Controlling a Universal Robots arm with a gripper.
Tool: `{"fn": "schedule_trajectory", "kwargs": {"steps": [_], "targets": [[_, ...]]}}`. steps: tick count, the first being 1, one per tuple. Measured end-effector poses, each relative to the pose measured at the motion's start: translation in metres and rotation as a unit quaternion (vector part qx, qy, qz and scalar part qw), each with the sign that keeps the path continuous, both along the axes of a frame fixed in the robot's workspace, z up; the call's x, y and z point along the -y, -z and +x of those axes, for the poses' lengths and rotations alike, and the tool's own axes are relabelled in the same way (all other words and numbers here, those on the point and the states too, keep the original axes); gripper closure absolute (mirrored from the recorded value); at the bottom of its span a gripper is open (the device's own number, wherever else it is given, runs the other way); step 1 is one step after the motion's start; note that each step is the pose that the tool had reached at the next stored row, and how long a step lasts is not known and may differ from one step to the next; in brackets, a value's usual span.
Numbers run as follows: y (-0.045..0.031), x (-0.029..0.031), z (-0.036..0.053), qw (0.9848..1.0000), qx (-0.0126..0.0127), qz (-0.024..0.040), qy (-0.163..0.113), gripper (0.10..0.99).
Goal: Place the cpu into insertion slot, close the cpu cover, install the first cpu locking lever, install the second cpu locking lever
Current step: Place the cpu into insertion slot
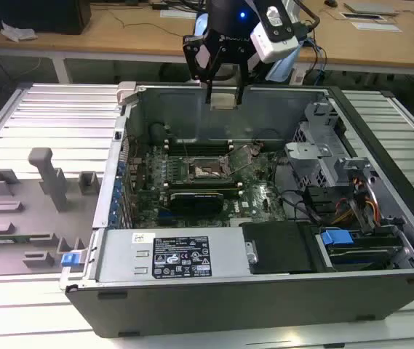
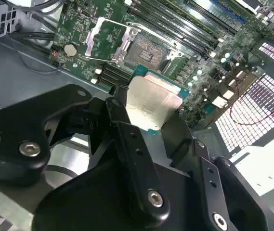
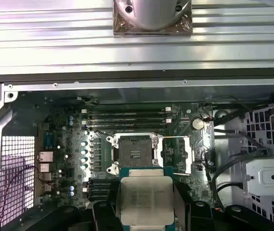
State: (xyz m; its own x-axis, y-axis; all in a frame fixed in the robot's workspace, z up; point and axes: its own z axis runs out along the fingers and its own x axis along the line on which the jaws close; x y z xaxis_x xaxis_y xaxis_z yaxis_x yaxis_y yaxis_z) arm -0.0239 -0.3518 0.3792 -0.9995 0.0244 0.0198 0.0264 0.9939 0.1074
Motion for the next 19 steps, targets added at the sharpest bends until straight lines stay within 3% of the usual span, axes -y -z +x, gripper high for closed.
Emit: {"fn": "schedule_trajectory", "kwargs": {"steps": [7,13,15,19], "targets": [[0.0007,0.0000,0.0000,1.0000,0.0000,0.0007,0.000,0.553],[0.0074,0.0000,0.0000,1.0000,0.0000,0.0007,0.000,0.553],[0.0109,0.0000,0.0000,1.0000,0.0000,0.0007,0.000,0.553],[0.0278,0.0000,-0.0006,1.0000,0.0000,0.0007,0.001,0.553]]}}
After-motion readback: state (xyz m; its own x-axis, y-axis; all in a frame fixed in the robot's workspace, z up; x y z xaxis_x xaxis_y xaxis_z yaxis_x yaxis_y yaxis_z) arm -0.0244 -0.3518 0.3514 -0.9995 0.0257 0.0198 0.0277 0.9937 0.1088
